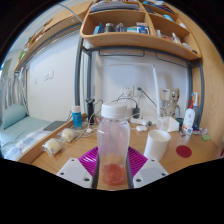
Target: Pour water
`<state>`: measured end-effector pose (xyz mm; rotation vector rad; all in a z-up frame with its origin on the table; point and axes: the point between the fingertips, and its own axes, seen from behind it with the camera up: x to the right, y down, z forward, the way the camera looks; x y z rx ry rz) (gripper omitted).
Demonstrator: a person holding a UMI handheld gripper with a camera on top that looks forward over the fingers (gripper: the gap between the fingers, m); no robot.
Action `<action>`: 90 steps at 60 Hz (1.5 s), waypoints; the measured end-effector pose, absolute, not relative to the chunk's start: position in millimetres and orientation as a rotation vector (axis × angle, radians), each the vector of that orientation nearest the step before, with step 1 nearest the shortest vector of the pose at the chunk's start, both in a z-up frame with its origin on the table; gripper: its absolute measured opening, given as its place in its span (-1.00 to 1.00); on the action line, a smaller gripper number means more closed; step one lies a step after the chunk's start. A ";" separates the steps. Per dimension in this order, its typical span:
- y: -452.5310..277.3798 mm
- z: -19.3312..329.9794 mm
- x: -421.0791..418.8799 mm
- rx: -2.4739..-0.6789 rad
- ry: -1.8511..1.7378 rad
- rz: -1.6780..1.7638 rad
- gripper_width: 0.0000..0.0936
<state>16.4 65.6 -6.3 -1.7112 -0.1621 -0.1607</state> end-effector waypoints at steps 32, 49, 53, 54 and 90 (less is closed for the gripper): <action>89.3 12.6 -13.8 -1.785 -0.004 0.129 -0.32; 130.9 72.7 18.1 -1.556 0.743 0.696 -0.32; 139.3 82.1 27.5 -1.501 0.872 0.794 -0.32; 141.4 83.7 29.9 -1.486 0.900 0.820 -0.32; 159.1 84.3 59.8 -1.086 1.587 1.406 -0.30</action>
